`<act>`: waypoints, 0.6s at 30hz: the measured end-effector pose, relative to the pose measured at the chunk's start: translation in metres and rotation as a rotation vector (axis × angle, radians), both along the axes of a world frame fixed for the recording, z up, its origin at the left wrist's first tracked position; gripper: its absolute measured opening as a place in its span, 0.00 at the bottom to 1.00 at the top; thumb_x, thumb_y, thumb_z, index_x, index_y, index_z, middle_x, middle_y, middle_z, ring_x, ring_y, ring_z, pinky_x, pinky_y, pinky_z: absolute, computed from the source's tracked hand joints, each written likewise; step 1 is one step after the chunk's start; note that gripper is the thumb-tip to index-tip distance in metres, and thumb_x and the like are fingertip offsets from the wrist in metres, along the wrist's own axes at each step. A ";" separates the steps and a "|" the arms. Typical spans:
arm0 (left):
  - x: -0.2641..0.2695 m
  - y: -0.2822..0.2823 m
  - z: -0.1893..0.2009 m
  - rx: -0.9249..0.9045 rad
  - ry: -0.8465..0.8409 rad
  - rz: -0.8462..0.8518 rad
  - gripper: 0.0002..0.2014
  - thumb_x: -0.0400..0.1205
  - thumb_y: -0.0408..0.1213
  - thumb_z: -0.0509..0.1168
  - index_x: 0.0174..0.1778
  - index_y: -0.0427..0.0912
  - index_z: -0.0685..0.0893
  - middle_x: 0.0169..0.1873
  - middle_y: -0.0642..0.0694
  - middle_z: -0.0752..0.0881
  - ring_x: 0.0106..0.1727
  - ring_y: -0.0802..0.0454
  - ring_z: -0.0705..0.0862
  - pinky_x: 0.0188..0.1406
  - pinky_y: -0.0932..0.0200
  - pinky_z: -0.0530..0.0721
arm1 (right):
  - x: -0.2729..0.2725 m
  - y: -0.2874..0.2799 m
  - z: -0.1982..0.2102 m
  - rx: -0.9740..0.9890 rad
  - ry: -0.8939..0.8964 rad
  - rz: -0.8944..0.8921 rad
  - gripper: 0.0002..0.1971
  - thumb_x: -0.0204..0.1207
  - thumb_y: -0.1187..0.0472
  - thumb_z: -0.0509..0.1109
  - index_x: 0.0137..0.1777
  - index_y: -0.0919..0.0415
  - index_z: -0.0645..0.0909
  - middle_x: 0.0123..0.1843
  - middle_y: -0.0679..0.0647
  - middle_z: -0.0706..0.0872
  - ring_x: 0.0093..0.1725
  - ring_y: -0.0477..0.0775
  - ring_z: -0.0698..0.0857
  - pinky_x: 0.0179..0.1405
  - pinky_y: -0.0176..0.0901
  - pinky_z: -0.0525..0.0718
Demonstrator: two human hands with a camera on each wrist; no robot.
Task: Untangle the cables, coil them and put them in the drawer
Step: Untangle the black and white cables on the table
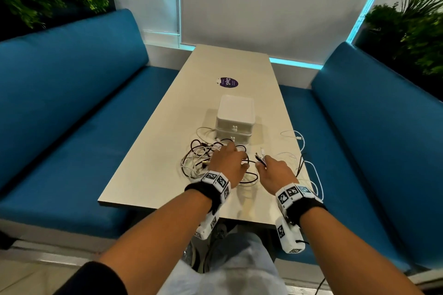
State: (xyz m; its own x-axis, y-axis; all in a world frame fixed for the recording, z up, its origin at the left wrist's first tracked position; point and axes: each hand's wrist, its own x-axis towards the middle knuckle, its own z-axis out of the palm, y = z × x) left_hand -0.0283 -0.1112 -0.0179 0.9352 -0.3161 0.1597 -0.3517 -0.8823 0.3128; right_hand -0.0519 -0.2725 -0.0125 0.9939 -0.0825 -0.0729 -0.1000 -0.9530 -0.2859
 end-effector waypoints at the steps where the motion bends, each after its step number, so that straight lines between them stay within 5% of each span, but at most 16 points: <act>1: 0.000 -0.003 -0.005 0.053 0.007 0.028 0.14 0.83 0.52 0.63 0.58 0.49 0.84 0.59 0.43 0.76 0.61 0.40 0.77 0.63 0.44 0.75 | -0.001 -0.002 0.001 0.003 -0.002 0.007 0.19 0.86 0.45 0.53 0.59 0.59 0.74 0.50 0.64 0.85 0.50 0.67 0.84 0.45 0.52 0.81; 7: -0.001 -0.006 -0.013 0.114 0.069 0.067 0.12 0.77 0.40 0.65 0.57 0.51 0.82 0.60 0.44 0.76 0.64 0.39 0.77 0.68 0.41 0.68 | 0.004 -0.018 0.008 -0.030 -0.022 0.026 0.16 0.85 0.45 0.57 0.55 0.56 0.76 0.46 0.61 0.84 0.44 0.64 0.83 0.42 0.51 0.82; 18: 0.003 0.011 -0.017 0.020 0.042 -0.033 0.11 0.82 0.38 0.60 0.59 0.54 0.76 0.49 0.50 0.88 0.54 0.44 0.84 0.69 0.41 0.66 | 0.020 -0.041 0.024 -0.003 -0.039 -0.031 0.12 0.83 0.45 0.63 0.42 0.50 0.75 0.41 0.56 0.83 0.40 0.60 0.80 0.36 0.46 0.74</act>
State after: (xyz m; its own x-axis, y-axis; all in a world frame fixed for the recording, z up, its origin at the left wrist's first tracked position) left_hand -0.0252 -0.1006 -0.0350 0.9300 -0.3496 0.1136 -0.3675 -0.8766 0.3107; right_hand -0.0320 -0.3138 0.0119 0.9930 -0.1132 -0.0338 -0.1181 -0.9507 -0.2868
